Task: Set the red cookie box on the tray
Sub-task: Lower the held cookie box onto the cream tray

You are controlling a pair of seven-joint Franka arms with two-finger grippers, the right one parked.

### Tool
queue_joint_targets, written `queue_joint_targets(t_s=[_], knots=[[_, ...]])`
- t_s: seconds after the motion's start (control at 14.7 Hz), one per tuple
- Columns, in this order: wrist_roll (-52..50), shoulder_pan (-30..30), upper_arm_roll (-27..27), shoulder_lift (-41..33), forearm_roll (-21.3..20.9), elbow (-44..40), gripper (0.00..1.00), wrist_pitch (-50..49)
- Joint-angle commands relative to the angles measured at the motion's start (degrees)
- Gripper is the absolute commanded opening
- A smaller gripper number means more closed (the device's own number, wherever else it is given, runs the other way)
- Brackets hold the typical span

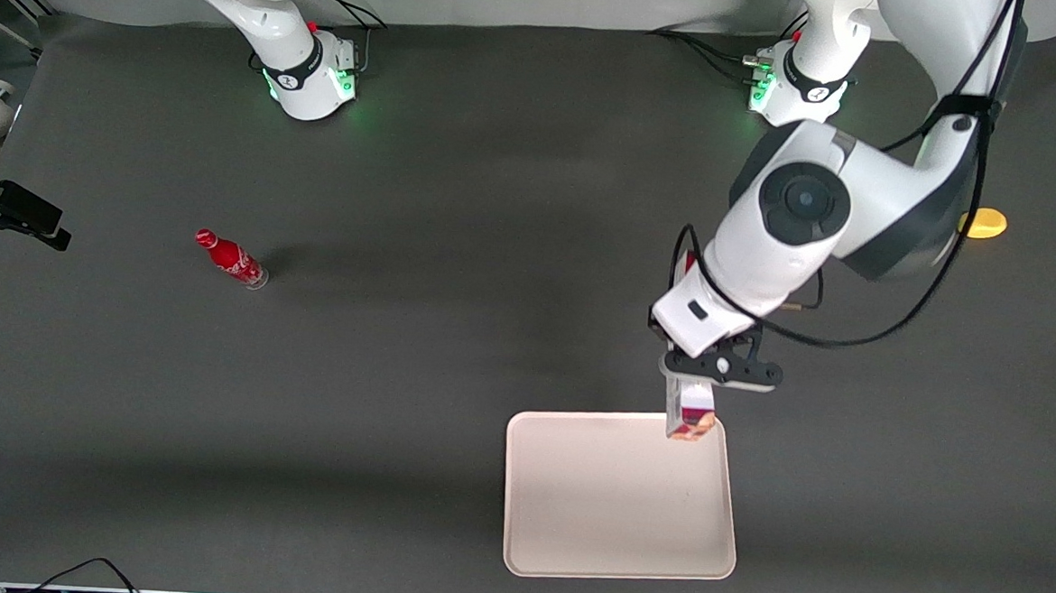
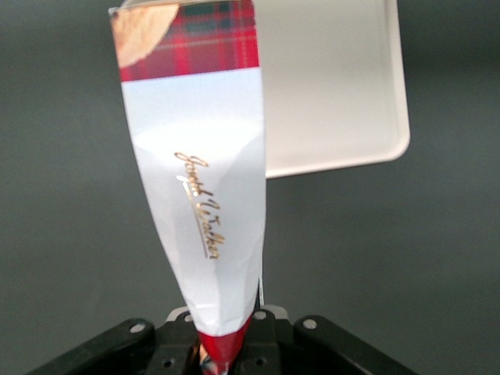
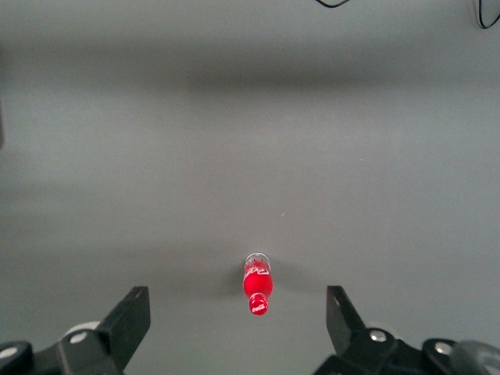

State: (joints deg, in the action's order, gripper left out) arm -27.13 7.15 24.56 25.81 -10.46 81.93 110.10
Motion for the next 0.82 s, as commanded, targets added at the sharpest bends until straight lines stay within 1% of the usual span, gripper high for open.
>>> queue_joint_targets(t_s=[0.0, 0.07, 0.27, 0.41, 0.55, 0.75], knots=[[-2.1, 0.6, 0.1, 8.5, -5.8, -7.5, 0.0, 4.0], [-2.2, 0.6, -0.3, 10.1, -6.7, -7.5, 0.0, 6.7], [-2.1, 0.8, -2.9, 15.0, -7.3, -7.7, 0.0, 13.4], [-1.9, 0.7, -5.6, 17.4, -7.6, -7.7, 0.0, 17.1], [-2.0, 0.8, -7.6, 19.3, -7.9, -7.7, 0.0, 18.8], [-2.4, 0.8, -7.9, 22.2, -7.9, -9.9, 0.0, 20.1]])
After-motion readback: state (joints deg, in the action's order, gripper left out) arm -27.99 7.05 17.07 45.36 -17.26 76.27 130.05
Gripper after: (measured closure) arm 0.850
